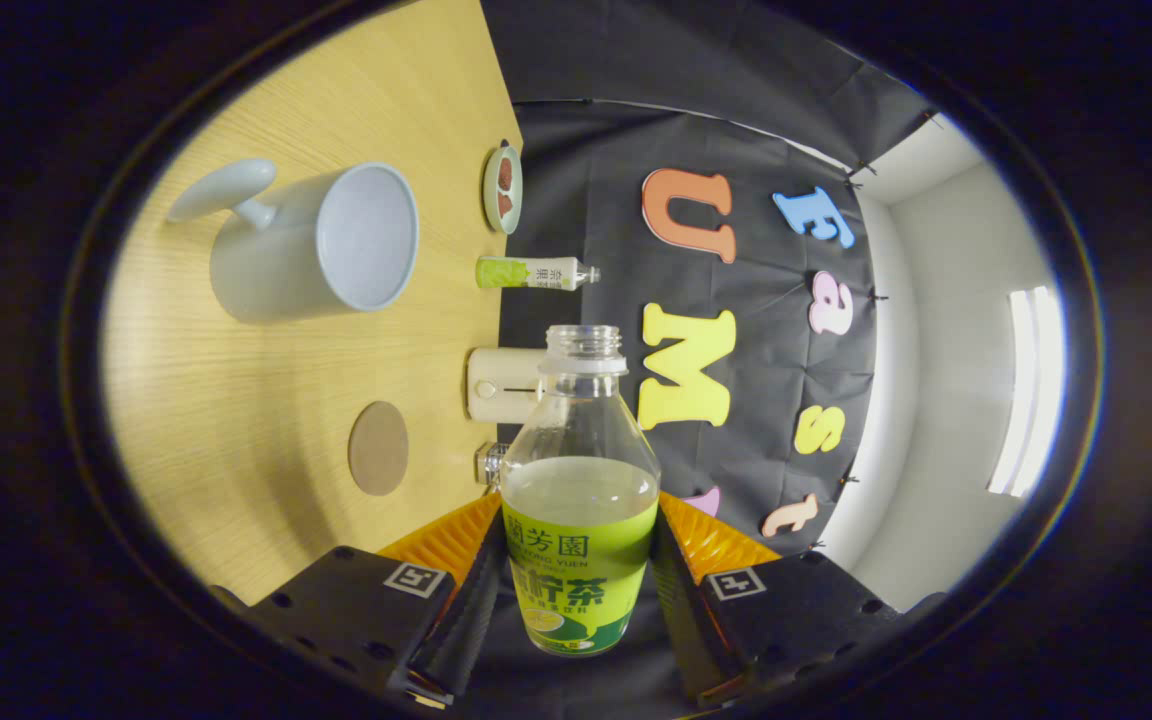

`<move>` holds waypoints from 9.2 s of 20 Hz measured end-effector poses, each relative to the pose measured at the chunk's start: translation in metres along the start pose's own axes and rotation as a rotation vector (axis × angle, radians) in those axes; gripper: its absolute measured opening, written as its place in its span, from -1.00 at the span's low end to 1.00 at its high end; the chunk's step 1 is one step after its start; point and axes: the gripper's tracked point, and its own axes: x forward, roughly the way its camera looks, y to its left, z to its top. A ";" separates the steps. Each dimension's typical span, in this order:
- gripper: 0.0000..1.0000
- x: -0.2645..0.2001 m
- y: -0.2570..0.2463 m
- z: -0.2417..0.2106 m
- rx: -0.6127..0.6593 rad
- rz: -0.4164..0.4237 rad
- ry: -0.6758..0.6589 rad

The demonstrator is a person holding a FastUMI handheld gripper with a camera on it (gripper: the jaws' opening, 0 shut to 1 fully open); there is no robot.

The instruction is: Take the bottle from table, then pour the juice into the cup, finally place the bottle on the coaster

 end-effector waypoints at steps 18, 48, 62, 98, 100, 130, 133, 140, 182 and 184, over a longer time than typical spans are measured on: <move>0.60 0.005 -0.033 0.025 -0.206 -0.156 -0.036; 0.59 0.003 -0.075 0.039 -0.442 -0.321 -0.072; 0.59 -0.015 -0.071 0.065 -0.621 -0.373 -0.118; 0.59 0.008 -0.037 0.012 0.482 -0.143 -0.048; 0.60 0.018 -0.019 0.007 0.652 -0.058 -0.006; 0.62 0.127 0.083 0.015 1.716 0.323 0.164; 0.62 0.128 0.089 0.015 1.710 0.333 0.165; 0.68 0.120 0.086 0.019 1.653 0.364 0.185; 1.00 -0.280 -0.078 -0.108 1.591 0.312 0.017; 1.00 -0.277 -0.072 -0.108 1.593 0.302 0.031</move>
